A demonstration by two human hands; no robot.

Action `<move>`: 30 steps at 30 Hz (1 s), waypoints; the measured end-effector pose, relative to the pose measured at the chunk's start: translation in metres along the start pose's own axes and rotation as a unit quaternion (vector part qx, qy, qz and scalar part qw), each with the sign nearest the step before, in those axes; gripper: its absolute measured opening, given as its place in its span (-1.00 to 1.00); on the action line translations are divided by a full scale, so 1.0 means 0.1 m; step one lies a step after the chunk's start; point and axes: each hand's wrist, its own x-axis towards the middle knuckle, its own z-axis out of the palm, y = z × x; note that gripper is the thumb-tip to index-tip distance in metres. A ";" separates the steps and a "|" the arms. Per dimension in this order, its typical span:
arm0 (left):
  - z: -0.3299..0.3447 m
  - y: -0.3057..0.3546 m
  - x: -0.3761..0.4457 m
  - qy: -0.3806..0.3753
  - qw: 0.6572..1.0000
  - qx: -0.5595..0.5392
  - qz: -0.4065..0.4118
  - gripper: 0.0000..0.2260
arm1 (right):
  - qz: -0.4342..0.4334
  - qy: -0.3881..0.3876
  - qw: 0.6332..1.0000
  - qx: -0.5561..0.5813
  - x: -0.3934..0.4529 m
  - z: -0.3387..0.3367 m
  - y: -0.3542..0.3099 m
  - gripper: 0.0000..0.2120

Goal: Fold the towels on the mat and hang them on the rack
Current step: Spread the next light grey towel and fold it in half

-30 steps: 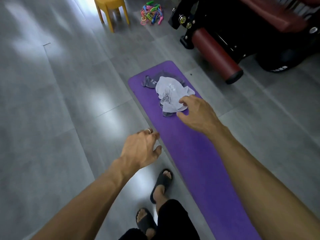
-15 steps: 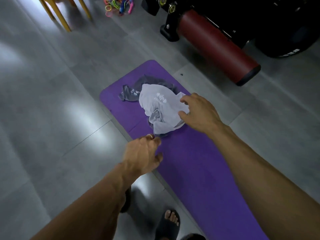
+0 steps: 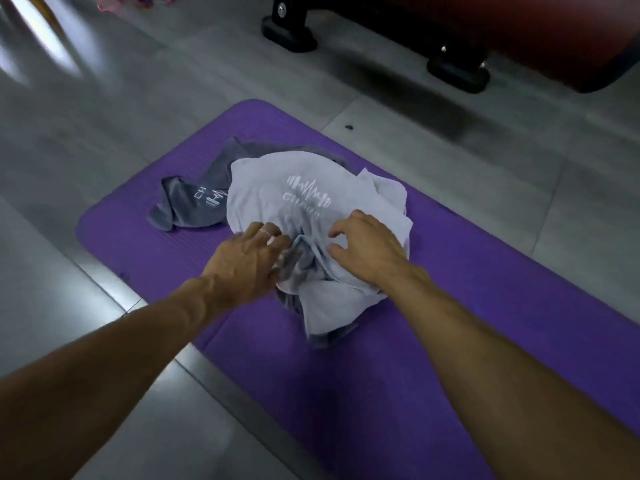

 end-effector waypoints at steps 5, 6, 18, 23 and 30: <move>0.38 -0.36 0.32 0.039 0.999 0.027 0.020 -0.47 | 0.043 -0.005 0.989 -0.141 0.26 0.54 0.09 -0.75; 0.41 -0.37 0.37 0.037 0.999 0.020 0.020 -0.52 | 0.053 0.000 0.990 -0.132 0.25 0.56 0.14 -0.80; -0.43 0.07 0.79 0.104 0.908 -0.406 -0.004 -0.96 | 0.035 0.101 0.972 0.210 0.00 0.17 0.22 -0.63; -0.66 0.37 0.81 0.100 0.952 -0.288 0.037 -0.71 | 0.075 0.144 0.930 0.329 -0.31 -0.45 0.35 -0.76; -0.70 1.03 0.97 0.016 0.975 -0.221 0.030 -0.94 | 0.138 0.170 0.938 0.269 -1.11 -1.21 1.02 -0.92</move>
